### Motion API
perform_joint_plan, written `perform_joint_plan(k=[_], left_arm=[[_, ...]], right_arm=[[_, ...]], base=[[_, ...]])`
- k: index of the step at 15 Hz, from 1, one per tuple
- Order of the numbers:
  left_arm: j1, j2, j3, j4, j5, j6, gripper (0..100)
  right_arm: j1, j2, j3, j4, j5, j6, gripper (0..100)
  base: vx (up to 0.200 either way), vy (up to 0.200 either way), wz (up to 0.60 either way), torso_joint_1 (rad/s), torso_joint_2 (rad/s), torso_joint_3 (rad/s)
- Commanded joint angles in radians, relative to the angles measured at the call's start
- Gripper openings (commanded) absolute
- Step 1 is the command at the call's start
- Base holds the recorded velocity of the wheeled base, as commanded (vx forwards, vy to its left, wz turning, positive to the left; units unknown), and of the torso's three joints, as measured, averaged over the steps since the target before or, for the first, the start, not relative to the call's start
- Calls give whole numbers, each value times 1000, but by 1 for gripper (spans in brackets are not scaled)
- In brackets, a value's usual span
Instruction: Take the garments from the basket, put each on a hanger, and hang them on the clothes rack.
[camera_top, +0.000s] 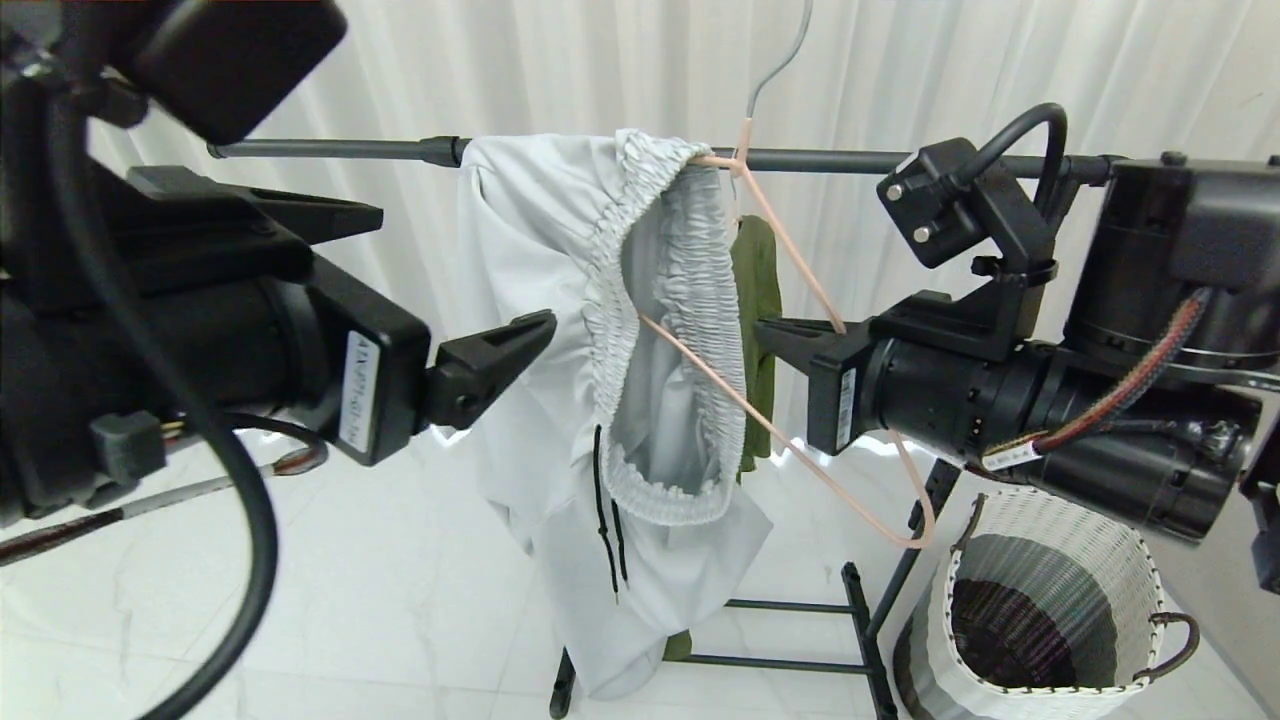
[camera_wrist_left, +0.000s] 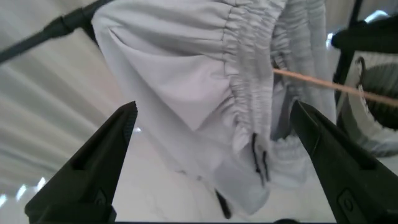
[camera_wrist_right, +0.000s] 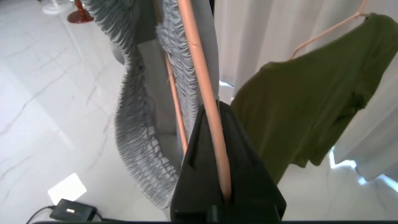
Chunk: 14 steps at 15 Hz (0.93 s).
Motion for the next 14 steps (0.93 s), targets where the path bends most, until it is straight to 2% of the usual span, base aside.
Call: perform_joint_plan(k=[1, 4, 5, 7, 10, 14], left_arm=[[145, -75, 23, -2, -140, 116, 100], [329, -32, 1, -69, -415, 294, 100], [347, -12, 0, -110, -481, 338, 100], [347, 29, 3, -150, -547, 370, 100], [295, 53, 30, -150, -554, 378, 100], [297, 70, 50, -150, -548, 399, 100]], right_arm=[[-1, -44, 40, -1, 0, 0, 0], [6, -85, 94, 7, 21, -23, 0], [6, -97, 103, 25, 32, -34, 0], [19, -114, 110, 52, 53, -36, 0], [42, -114, 115, 55, 53, -37, 0], [91, -123, 147, 55, 57, -73, 0]], base=[[0, 0, 0, 0, 0, 0], [0, 0, 0, 0, 0, 0], [0, 0, 0, 0, 0, 0], [0, 0, 0, 0, 0, 0], [0, 0, 0, 0, 0, 0], [0, 0, 0, 0, 0, 0]])
